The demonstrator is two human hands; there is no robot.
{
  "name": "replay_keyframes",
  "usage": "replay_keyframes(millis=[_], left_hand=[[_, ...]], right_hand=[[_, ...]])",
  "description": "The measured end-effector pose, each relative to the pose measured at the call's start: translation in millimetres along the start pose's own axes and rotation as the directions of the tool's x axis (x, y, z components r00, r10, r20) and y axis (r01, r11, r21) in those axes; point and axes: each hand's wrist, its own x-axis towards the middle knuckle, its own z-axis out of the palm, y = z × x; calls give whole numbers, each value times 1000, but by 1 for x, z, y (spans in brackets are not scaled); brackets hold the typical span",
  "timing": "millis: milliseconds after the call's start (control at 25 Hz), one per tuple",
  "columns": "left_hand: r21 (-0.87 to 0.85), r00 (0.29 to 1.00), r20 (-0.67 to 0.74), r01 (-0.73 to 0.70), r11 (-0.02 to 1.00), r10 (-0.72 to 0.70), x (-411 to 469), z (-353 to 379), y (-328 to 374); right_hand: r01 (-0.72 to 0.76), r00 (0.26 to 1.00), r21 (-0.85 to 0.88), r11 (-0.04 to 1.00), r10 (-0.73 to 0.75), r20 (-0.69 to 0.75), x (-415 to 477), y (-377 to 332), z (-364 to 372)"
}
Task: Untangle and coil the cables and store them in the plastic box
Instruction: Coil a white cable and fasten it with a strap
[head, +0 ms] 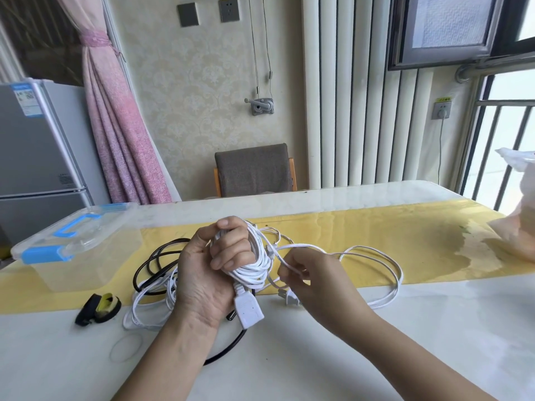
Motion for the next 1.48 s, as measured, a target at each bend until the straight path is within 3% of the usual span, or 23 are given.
replay_keyframes(millis=[80,200,320,480,640,800,880,960,1120,1240,1400,1480], left_hand=[[-51,999,-3,-32,998,32,0,0,1],[-63,989,-46,-141,988,138,4,6,-7],[265,931,-172,-273,925,323,8,16,-15],[519,911,-122,-280,807,394,9,18,-23],[819,892,0,-259,511,453,10,5,-25],[976,890,178,-215,41,421,10,-5,-21],[985,892,168,-139,-97,420,9,-7,-24],[985,910,83,-15,-170,406,8,-14,-27],[963,966,-219,237,-126,141,3,-16,-29],[921,911,-386,389,-8,-148,-3,-6,-27],[880,836,-378,458,126,-397,-11,7,-17],[840,818,-331,483,249,-470,-11,5,-12]], right_hand=[[155,988,-160,975,-149,50,-2,1,5],[276,955,-212,938,-243,168,-3,0,8],[370,919,-285,885,-302,256,-4,2,8],[437,895,-329,837,-367,256,-5,1,7],[457,889,-377,805,-400,225,-2,3,2],[494,865,-432,755,-475,159,-1,1,-8],[535,834,-434,725,-534,137,-1,1,-10],[552,818,-427,716,-563,114,-1,0,-13],[493,845,-428,758,-535,26,3,3,-23],[427,878,-408,807,-477,-25,8,11,-31],[221,947,-291,931,-276,-164,12,25,-48],[145,969,-251,957,-189,-160,13,31,-52]])
